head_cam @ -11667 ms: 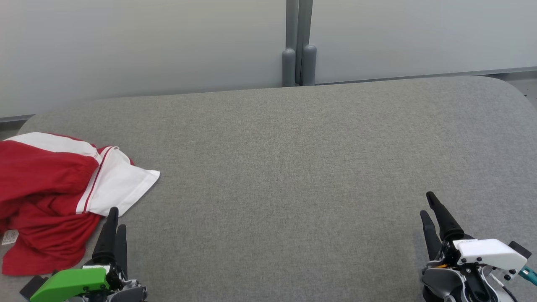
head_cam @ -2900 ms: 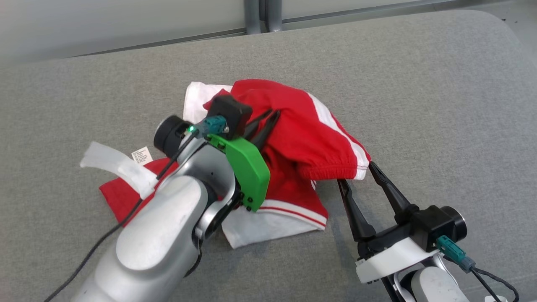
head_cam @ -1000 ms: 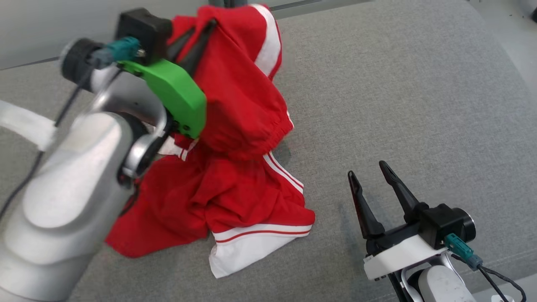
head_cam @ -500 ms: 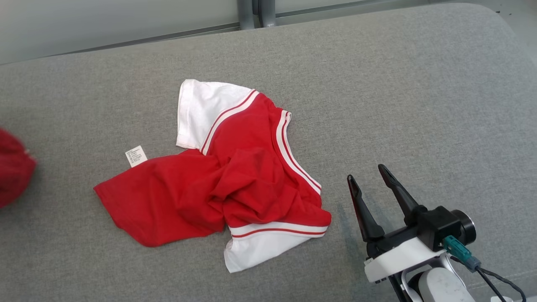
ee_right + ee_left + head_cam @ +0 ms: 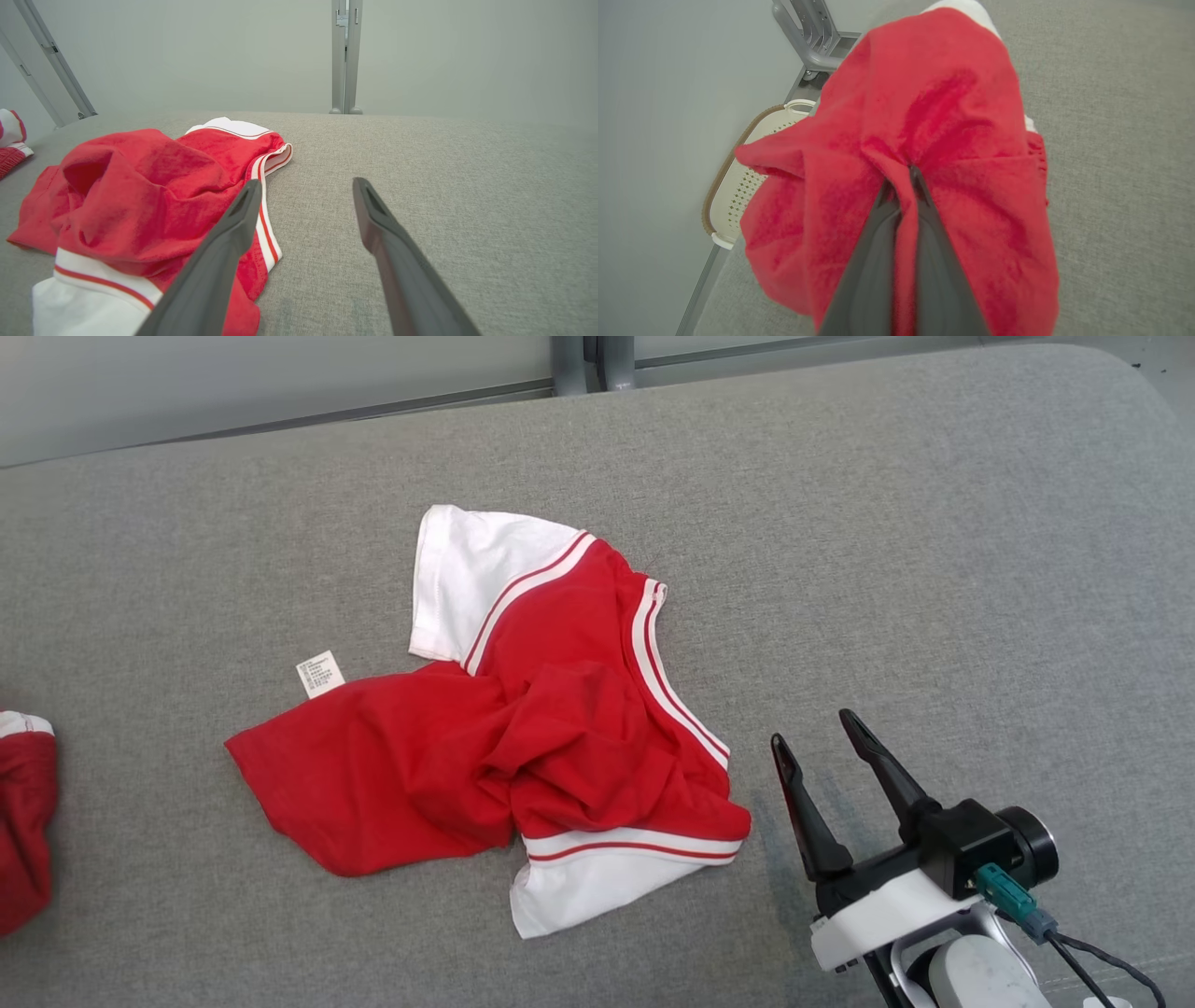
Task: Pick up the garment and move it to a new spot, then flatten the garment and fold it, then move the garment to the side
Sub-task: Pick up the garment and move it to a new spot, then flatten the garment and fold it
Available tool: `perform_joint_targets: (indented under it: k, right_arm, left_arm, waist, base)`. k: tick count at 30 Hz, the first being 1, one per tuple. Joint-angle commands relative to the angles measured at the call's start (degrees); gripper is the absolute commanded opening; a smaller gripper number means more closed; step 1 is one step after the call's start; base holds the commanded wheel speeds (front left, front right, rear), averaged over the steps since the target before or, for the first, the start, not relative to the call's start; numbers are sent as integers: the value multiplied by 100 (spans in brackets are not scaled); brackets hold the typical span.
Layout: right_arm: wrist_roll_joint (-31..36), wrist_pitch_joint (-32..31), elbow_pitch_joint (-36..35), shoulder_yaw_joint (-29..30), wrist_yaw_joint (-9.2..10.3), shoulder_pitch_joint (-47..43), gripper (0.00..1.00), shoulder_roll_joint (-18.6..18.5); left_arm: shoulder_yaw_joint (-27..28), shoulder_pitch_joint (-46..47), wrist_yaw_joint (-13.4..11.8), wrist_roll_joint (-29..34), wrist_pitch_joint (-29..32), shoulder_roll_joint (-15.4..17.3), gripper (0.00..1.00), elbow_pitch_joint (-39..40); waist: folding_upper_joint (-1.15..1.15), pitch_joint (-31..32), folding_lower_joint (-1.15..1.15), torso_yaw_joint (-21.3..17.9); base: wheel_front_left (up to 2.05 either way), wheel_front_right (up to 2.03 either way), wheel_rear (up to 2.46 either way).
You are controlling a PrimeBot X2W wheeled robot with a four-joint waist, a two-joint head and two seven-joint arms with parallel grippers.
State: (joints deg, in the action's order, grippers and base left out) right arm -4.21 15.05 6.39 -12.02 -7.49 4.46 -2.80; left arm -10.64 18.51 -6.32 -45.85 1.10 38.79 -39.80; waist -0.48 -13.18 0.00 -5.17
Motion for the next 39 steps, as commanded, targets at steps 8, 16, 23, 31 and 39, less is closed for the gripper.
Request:
perform_joint_targets:
  k: [8, 16, 23, 31, 39]
  right_arm:
    - [122, 20, -75, 18, -1, -101, 100, -17]
    - [298, 19, -267, 146, -1, -327, 100, -17]
    - [319, 20, -477, 233, -1, -371, 100, -17]
    - [300, 19, -573, 329, -1, -344, 100, -16]
    - [229, 19, -621, 392, -1, -299, 100, -16]
  left_arm:
    - [229, -183, 141, -267, -461, -242, 100, -124]
    - [529, -1140, -265, -291, -1348, -562, 100, 1270]
    - [-250, -2033, -590, -113, -788, -1036, 100, 3526]
    - [-1369, -2068, -510, -115, 189, -1452, 100, 4671]
    - [-1710, -2005, -75, -594, 960, -1326, 100, 4906]
  waist:
    - [48, 225, 0, -3]
    - [48, 514, 0, 64]
    - [48, 432, 0, -7]
    - [48, 282, 0, -402]
    - [48, 92, 0, -777]
  base:
    - [0, 0, 0]
    - [0, 0, 0]
    - [0, 0, 0]
    - [0, 0, 0]
    - [0, 0, 0]
